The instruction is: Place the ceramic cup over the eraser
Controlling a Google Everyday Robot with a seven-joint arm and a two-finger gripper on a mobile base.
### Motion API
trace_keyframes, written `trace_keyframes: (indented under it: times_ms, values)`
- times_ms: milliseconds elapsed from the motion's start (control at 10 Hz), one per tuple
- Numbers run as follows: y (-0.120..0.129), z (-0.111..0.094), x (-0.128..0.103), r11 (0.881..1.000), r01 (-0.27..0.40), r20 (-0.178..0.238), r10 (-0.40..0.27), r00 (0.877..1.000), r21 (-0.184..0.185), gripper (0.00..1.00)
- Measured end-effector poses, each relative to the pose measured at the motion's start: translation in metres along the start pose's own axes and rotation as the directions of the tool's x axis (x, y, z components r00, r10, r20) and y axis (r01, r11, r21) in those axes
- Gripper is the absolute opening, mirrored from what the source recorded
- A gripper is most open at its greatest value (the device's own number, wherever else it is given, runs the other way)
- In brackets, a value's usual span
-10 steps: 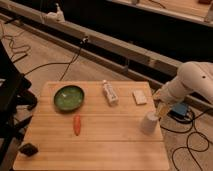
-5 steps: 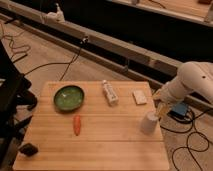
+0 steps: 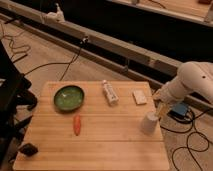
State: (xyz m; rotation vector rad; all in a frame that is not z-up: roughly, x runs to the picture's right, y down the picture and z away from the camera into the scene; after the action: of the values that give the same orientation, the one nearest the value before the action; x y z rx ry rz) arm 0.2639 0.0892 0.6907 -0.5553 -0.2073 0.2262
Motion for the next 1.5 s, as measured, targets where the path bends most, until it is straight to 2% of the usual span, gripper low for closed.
trace_keyframes:
  times_ms: [1100, 1300, 1500]
  values:
    - [-0.0005, -0.0005, -0.0002, 1.0, -0.001, 0.001, 0.001, 1.0, 0.001, 0.65]
    - [-0.0007, -0.0018, -0.005, 1.0, 0.017, 0.014, -0.017, 1.0, 0.005, 0.65]
    - [0.0073, 0.0045, -0.0052, 0.999, 0.038, 0.031, -0.037, 0.999, -0.012, 0.65]
